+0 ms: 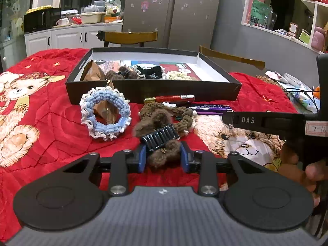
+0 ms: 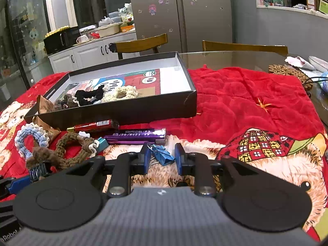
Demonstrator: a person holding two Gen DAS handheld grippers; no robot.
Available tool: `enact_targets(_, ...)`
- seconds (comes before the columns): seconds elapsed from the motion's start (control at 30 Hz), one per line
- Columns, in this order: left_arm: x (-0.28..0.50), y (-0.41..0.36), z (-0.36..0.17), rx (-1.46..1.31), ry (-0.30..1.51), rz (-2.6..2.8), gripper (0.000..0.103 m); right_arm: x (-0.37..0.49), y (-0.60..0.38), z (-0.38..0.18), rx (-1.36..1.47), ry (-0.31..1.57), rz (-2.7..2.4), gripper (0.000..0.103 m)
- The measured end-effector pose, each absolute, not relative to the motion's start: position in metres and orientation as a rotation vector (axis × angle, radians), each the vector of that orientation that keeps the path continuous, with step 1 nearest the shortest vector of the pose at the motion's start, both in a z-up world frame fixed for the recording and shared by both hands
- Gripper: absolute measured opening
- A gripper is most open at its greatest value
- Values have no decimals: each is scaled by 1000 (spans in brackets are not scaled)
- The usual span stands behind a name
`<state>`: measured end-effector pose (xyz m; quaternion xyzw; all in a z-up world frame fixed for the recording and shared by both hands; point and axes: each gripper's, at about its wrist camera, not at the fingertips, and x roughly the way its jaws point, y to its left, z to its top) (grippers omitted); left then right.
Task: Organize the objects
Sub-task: 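Grasp brown fuzzy clip with left gripper while right gripper grasps small blue clip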
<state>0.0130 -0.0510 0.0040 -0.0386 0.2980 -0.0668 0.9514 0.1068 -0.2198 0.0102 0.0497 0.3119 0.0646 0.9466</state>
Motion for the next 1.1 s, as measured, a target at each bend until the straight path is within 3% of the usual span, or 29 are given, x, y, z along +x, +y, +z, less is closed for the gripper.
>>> enact_targets(1.1,-17,-53,19,-15,399,-108,38,81,-219,46,226,467,373,28)
